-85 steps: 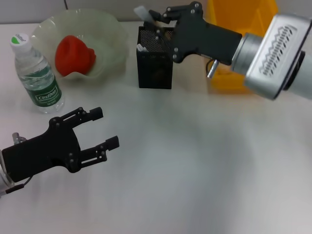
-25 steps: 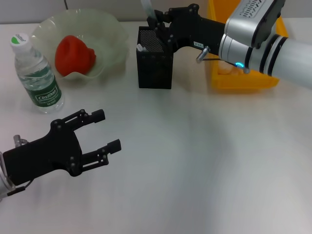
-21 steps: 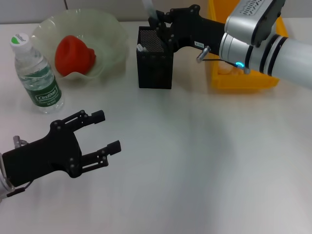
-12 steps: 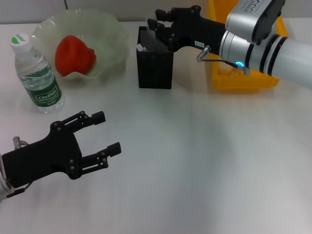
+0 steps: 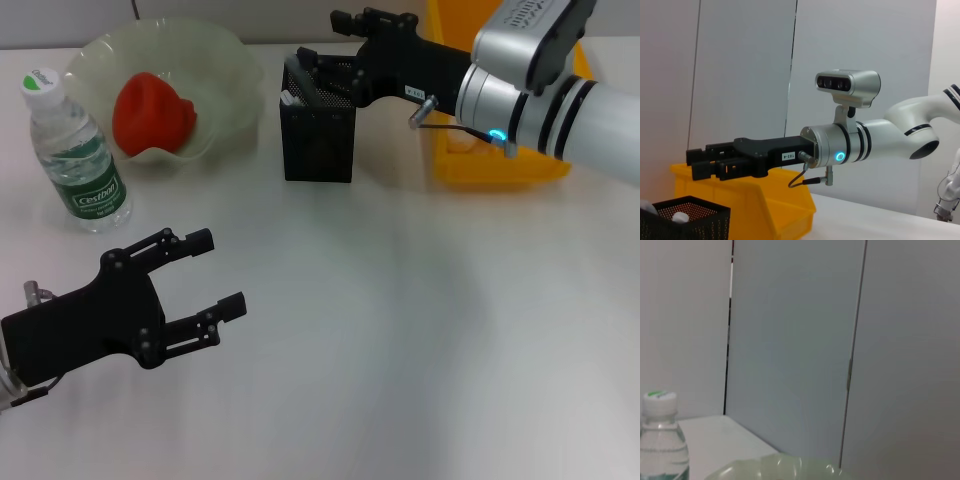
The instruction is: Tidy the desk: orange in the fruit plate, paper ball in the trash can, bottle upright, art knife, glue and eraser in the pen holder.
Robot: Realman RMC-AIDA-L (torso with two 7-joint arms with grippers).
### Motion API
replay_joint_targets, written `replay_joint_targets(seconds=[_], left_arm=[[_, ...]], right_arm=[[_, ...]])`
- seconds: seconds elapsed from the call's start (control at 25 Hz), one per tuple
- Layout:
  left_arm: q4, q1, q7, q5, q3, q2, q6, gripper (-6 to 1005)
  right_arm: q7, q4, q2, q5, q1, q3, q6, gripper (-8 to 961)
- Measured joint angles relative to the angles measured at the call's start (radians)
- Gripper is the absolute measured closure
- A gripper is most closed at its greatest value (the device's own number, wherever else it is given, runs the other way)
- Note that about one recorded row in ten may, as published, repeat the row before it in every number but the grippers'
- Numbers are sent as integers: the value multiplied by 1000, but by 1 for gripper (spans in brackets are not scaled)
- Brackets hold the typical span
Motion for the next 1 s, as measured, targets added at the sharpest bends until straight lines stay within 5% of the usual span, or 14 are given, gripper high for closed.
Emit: replay_joint_targets(seconds=[0.6,1.0], left_arm=[[-6,1,24,-1,-3,-1,0,199],[-6,-17,17,0,0,-1,-19,198]], right_arm=[[-74,-22,0,253,-111,-7,-160,311],[117,-146,-14,151,-329,-39,-446,208]])
